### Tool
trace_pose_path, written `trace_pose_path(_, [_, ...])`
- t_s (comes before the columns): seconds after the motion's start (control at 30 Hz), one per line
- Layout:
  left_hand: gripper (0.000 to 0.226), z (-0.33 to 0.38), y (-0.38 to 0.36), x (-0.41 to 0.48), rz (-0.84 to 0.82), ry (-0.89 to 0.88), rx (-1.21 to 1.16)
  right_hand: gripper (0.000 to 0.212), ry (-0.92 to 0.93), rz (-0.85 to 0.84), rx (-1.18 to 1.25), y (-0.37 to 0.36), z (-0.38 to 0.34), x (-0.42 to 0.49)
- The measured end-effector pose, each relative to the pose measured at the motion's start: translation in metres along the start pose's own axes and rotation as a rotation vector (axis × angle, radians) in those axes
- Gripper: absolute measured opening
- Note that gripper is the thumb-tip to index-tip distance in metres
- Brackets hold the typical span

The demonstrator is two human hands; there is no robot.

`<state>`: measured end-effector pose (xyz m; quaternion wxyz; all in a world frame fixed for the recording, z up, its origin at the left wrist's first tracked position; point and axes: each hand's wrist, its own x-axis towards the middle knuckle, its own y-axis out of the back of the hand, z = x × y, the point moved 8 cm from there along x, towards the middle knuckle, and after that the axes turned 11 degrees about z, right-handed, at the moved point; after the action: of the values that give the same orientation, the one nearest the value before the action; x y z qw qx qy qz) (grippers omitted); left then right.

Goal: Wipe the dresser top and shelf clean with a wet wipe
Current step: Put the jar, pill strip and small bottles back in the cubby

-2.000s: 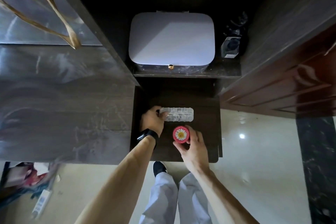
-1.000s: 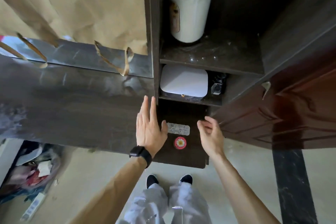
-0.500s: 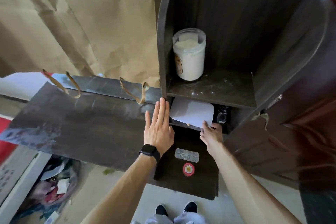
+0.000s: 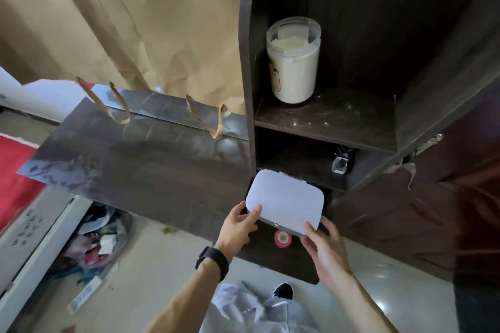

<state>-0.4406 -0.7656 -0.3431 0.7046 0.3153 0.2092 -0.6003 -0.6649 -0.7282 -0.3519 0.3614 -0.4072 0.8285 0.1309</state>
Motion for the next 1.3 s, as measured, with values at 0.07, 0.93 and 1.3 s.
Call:
trace_pose_path(0.07, [0.057,-0.02,0.014,-0.005,0.04,0.072,-0.119,0.041,-0.024,-0.041,-0.064,0.001,0.02,-0.007])
trace_pose_path(0.93, [0.041,0.048,0.334,0.232,0.174,0.2,-0.392,0.09,0.637,-0.192,-1.817,-0.296,0.131,0.014])
trace_pose_path(1.3, [0.029,0.087,0.344,0.296,0.405,0.114,-0.281,0.095,0.59,-0.171,-1.83,-0.296,0.132,0.016])
